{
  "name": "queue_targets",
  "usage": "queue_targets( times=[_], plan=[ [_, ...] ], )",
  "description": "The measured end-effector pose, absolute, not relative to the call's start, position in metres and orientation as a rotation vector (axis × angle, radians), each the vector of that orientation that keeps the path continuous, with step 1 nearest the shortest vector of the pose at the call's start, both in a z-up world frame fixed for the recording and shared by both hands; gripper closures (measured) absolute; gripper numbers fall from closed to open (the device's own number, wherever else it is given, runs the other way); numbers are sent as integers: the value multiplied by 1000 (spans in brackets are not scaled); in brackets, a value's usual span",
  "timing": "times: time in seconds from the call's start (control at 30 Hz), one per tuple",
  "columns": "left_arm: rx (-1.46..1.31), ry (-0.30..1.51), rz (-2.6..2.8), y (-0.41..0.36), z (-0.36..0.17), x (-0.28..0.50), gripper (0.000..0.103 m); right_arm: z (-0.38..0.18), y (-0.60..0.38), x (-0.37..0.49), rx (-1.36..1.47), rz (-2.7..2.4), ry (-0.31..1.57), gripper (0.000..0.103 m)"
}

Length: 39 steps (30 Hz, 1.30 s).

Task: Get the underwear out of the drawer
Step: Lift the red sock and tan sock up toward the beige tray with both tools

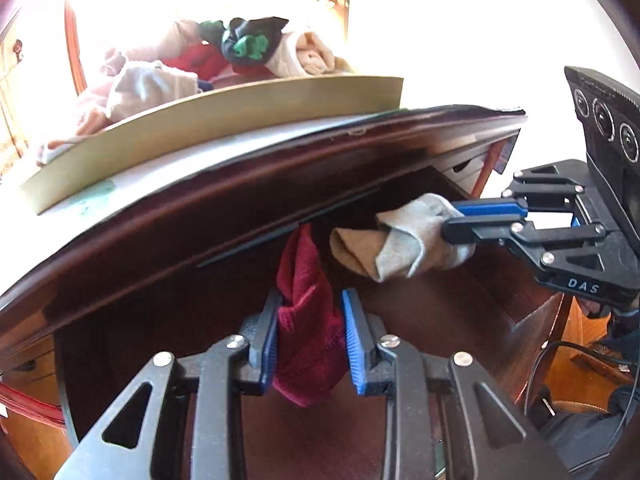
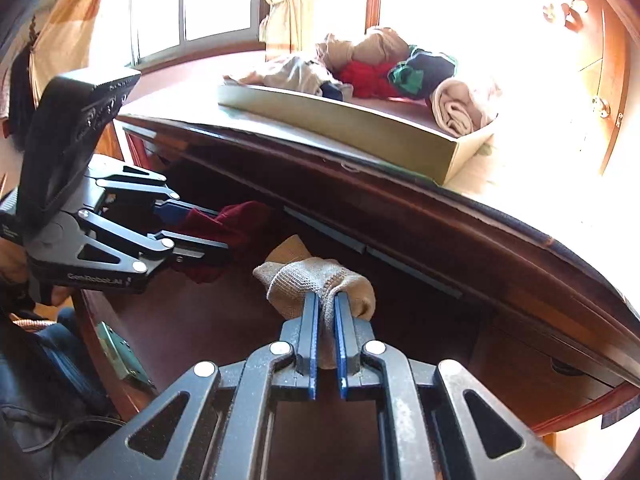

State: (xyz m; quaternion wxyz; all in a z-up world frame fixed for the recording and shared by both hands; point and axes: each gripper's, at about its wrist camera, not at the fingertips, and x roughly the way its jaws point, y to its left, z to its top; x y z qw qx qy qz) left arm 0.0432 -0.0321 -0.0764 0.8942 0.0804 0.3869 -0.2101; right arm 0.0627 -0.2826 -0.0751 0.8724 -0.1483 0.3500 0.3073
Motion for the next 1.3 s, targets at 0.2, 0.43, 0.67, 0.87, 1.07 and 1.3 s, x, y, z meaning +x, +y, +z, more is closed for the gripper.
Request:
queue_targets(
  times=[0.2,0.43,0.67,0.87,1.07,1.3],
  plan=[
    [166,751,-405,-27,-78,42,77,-62,-291,54,-259,658,703,95],
    [163,698,-384,-36,-76,42,77,-58,-289,59,-220,670,662,95],
    [174,634,-352,-36,-68,39,77,-50,-291,56,-196,680,613,95],
    [160,586,-335,-32,-62,37,77,-44,-293,53,-169,684,568,95],
    [162,536,-311,-30,-54,33,77,-35,-296,50,-140,702,522,95],
    [162,508,-302,-27,-49,31,77,-32,-295,49,-125,716,506,95]
  ],
)
